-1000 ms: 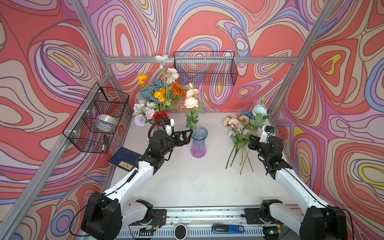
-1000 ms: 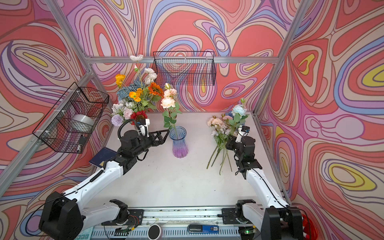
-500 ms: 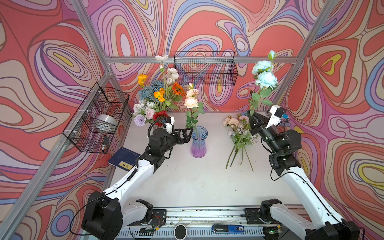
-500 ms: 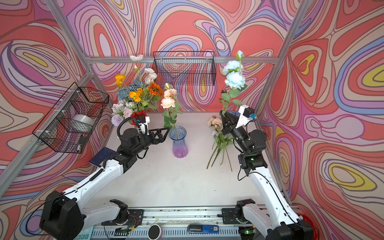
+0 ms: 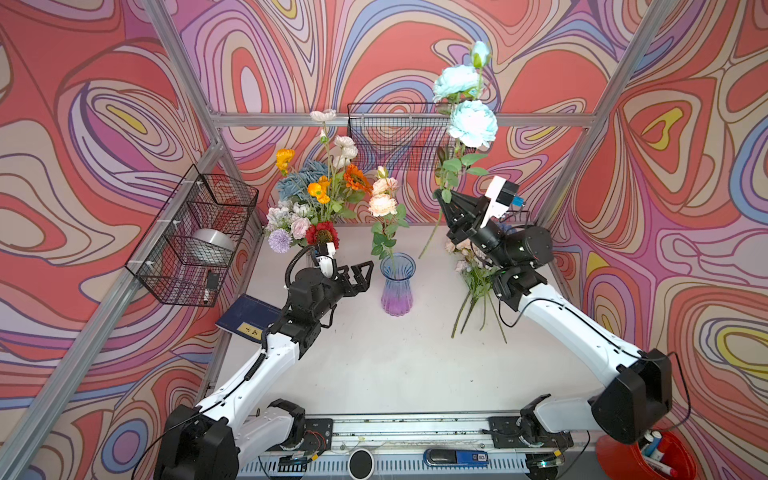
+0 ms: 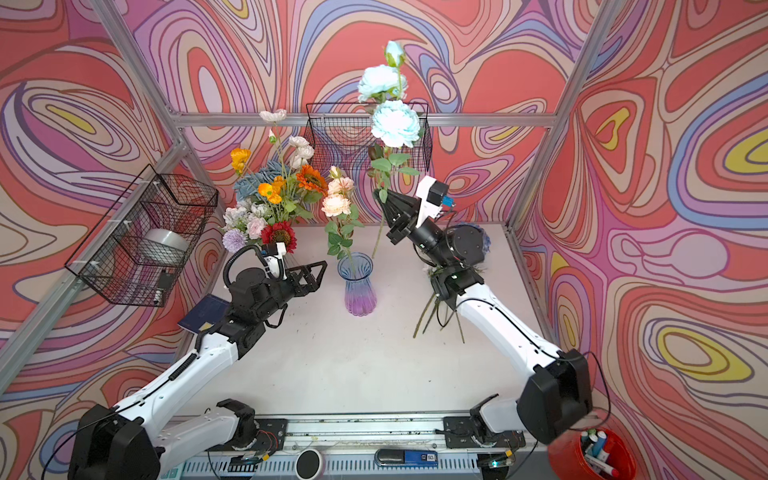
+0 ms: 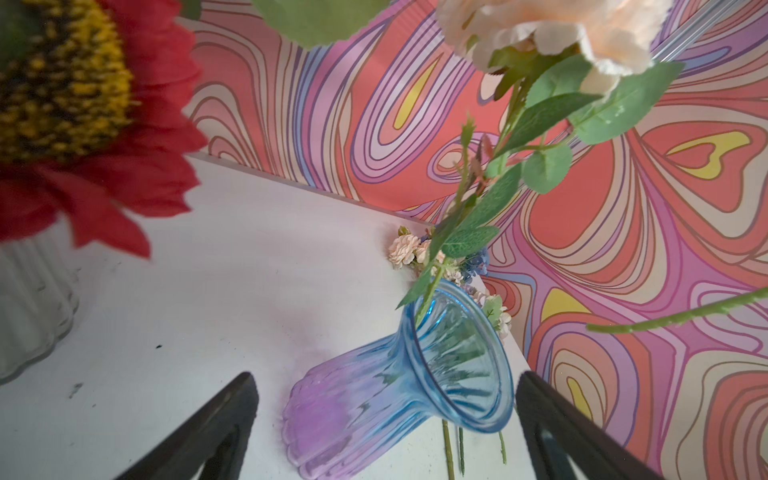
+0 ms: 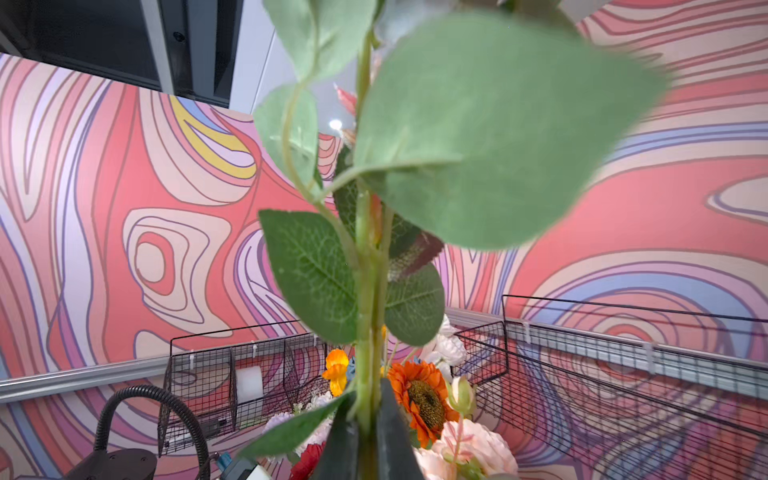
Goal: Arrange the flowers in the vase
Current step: 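Carry the pale blue rose to the blue-purple vase and insert its stem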
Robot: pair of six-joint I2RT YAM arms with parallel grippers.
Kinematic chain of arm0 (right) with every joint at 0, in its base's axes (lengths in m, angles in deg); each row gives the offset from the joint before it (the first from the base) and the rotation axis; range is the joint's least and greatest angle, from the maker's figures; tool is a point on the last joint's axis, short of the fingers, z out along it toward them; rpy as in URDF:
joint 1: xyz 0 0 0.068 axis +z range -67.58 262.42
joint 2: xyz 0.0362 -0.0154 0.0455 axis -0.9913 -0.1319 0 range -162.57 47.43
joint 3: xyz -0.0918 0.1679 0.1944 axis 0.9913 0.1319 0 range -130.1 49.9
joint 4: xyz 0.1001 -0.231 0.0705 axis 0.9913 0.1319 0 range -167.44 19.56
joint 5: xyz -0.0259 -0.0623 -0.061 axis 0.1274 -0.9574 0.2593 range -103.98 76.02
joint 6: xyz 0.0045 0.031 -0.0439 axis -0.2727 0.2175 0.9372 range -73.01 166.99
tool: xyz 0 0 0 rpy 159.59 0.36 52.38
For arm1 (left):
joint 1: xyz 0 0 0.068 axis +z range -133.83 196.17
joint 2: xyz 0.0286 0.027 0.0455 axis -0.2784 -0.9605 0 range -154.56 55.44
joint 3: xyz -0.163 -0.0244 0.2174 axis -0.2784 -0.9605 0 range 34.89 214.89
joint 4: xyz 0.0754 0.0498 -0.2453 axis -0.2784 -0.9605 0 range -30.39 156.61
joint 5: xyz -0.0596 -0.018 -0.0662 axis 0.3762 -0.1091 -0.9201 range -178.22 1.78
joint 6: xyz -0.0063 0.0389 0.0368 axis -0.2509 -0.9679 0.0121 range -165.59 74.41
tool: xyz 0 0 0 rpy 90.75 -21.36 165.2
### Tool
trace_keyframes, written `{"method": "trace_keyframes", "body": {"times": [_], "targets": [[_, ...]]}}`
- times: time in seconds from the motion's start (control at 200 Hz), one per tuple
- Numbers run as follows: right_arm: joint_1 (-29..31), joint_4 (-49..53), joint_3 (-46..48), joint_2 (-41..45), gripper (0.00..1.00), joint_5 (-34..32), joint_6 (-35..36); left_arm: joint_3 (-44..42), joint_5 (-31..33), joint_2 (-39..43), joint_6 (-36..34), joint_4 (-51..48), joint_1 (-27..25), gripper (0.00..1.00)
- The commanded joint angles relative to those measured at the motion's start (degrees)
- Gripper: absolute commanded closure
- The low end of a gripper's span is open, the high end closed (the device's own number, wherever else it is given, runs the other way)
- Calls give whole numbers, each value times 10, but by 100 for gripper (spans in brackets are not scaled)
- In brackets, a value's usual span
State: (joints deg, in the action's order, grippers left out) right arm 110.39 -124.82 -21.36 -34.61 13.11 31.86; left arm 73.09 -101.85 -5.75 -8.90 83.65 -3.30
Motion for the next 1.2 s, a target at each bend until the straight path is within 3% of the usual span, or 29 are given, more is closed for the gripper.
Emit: {"method": "trace_keyframes", "body": {"times": [0.0, 0.24, 0.516, 1.197], "targets": [[25, -42, -31, -35, 100, 13, 14, -25, 14, 28, 15, -16, 9, 0], [60, -81, -19, -103, 100, 6, 35, -52, 18, 69, 10, -31, 13, 0], [72, -94, 44, -153, 100, -6, 61, -52, -28, 90, -10, -4, 13, 0], [106, 68, 162, -136, 100, -63, 168, -36, -117, 67, -1, 59, 12, 0]]}}
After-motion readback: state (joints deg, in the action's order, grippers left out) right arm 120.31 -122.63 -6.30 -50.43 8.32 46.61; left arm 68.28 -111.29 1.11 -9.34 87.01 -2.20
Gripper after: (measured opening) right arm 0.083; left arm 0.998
